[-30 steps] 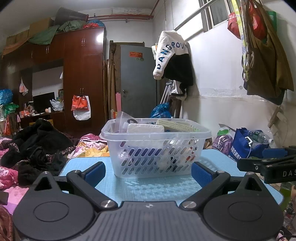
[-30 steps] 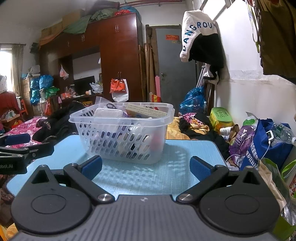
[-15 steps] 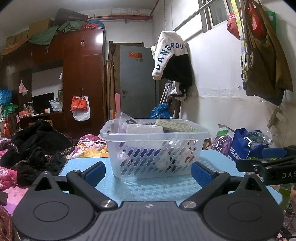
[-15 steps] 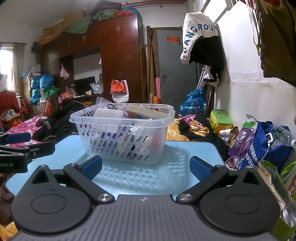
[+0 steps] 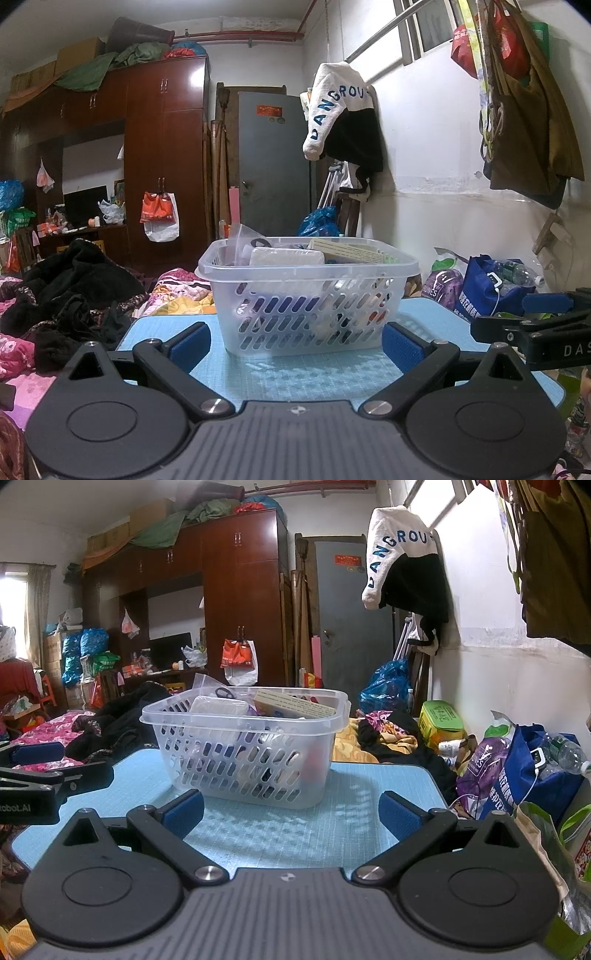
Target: Organize objects
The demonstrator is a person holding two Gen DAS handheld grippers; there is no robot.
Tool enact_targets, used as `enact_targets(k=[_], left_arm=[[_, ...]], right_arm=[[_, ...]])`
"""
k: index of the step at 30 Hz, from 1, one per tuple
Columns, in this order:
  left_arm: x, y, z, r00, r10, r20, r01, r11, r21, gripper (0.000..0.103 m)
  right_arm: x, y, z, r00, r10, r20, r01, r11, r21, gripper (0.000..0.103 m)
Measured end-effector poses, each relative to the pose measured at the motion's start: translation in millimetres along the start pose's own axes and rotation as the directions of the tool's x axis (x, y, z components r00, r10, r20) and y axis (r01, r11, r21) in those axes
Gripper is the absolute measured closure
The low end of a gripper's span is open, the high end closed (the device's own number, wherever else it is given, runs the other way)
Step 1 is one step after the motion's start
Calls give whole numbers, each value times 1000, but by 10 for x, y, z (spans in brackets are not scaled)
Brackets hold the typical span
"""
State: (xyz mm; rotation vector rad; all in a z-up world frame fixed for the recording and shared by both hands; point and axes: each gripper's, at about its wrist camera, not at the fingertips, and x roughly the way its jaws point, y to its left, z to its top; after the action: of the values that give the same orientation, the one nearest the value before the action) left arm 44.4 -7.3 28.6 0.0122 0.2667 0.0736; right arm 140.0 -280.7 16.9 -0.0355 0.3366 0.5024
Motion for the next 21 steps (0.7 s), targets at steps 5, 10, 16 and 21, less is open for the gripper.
enact_targets(k=[5, 10, 16, 21], left_arm=[[-4, -4, -7, 1000, 0, 1, 0, 1000, 0, 3], [-5, -2, -9, 1000, -1, 0, 1, 1000, 1, 3], [-5, -3, -15, 1000, 0, 1, 0, 1000, 7, 3], [-1, -23, -27, 1000, 7, 10, -7, 1000, 14, 3]], right_arm=[[-2, 4, -2, 1000, 0, 0, 0, 1000, 0, 0], [-3, 9, -4, 1000, 0, -1, 0, 1000, -2, 0], [19, -13, 2, 1000, 4, -1, -4, 1000, -11, 0], [27, -19, 2, 1000, 5, -1, -5, 1000, -13, 0]])
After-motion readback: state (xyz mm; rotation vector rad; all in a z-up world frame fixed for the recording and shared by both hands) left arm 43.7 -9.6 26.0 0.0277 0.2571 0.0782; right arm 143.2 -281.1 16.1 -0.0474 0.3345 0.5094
